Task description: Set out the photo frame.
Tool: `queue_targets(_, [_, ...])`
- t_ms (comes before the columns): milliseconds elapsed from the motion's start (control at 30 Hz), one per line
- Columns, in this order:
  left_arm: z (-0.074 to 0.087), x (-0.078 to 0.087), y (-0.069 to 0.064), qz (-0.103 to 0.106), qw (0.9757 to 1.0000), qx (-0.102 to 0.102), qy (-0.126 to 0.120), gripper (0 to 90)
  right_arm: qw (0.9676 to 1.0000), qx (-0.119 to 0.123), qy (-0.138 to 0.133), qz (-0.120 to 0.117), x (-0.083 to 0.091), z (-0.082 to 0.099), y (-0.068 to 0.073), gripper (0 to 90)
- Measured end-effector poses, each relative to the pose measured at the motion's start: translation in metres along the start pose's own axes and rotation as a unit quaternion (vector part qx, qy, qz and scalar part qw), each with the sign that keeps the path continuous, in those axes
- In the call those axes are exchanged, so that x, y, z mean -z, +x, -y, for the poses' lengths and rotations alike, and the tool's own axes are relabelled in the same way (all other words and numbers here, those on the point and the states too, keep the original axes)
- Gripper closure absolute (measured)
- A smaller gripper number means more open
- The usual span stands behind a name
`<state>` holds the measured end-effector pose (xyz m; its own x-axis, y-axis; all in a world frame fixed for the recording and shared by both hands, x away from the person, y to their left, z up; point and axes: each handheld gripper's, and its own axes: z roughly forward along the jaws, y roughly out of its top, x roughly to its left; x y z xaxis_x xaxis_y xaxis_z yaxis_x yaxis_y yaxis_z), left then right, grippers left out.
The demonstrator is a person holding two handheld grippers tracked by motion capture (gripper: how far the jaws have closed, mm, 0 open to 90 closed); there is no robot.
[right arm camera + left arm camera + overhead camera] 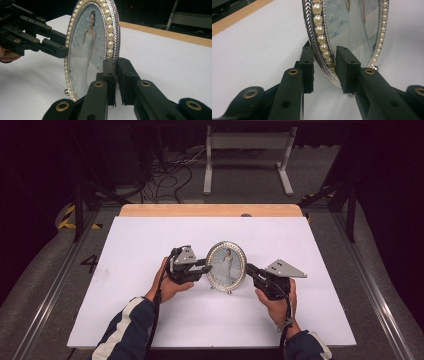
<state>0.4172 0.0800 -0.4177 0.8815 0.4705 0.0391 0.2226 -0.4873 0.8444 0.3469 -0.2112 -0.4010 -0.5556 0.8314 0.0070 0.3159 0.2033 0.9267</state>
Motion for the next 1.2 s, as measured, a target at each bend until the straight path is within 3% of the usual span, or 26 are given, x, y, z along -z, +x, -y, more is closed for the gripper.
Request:
queue_targets(333, [0.005,0.004,-0.003,0.0,1.0,-0.007,0.002,68.8,1.0,-0.003,-0.003,0.005,-0.006,-0.001,0.0,85.4])
queue_targets(833, [0.009,0.008,-0.005,0.002,1.0,-0.001,0.0,69.1,1.0,-0.003,-0.003,0.005,-0.011,-0.001,0.0,85.7])
queue_targets(1200, [0.009,0.009,-0.006,-0.008,0.9999,-0.011,0.001,68.5,0.9999,0.013,0.008,0.003,-0.013,0.002,-0.001,84.1])
